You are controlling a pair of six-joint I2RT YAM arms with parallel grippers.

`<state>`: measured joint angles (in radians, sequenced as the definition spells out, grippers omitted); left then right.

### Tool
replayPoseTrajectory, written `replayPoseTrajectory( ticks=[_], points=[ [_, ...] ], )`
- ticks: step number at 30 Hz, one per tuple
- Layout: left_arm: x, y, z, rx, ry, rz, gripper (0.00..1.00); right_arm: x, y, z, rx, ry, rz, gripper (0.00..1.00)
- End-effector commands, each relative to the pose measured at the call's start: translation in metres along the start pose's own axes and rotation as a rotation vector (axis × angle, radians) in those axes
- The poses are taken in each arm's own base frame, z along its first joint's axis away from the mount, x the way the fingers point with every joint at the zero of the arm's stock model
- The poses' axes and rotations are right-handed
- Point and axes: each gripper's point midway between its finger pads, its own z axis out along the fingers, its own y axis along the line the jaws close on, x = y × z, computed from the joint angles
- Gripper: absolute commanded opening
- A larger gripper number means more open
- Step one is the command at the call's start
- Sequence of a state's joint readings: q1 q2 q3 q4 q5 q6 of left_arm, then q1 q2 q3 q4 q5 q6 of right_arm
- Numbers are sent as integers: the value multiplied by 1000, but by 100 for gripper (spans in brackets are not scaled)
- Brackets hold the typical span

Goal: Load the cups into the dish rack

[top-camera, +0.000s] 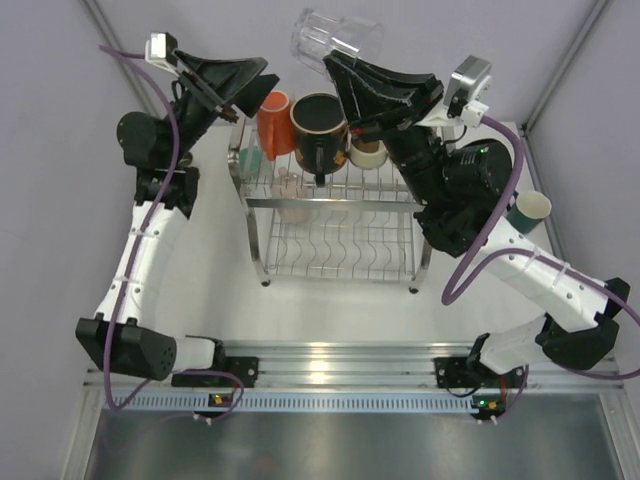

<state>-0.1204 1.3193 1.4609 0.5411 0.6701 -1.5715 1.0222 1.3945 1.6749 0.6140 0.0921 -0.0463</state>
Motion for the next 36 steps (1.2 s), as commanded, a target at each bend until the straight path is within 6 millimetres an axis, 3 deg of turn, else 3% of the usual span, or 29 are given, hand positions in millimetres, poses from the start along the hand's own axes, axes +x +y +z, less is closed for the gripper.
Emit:
replayPoseTrajectory(
  ticks=[1, 5, 9, 16, 25, 32, 36],
  points=[
    [17, -67, -3, 161, -27, 255, 85, -36, 13, -10, -79, -103, 45, 0],
    [44, -89, -2, 229, -5, 287, 86, -27, 15, -13, -84, -110, 74, 0],
    [53, -97, -5, 258, -2, 273, 86, -22, 20, -13, -110, -122, 78, 0],
    [51, -89, -8, 250, -38, 228, 87, -24, 27, -17, -137, -156, 83, 0],
    [56, -87, -3, 254, -58, 195, 86, 2, 44, -24, -159, -101, 50, 0],
    [56, -102, -12, 283, -90, 192, 76, 26, 53, -35, -156, -65, 30, 0],
    [53, -103, -17, 278, -124, 203, 56, 38, 56, -41, -163, -38, 30, 0]
  ],
)
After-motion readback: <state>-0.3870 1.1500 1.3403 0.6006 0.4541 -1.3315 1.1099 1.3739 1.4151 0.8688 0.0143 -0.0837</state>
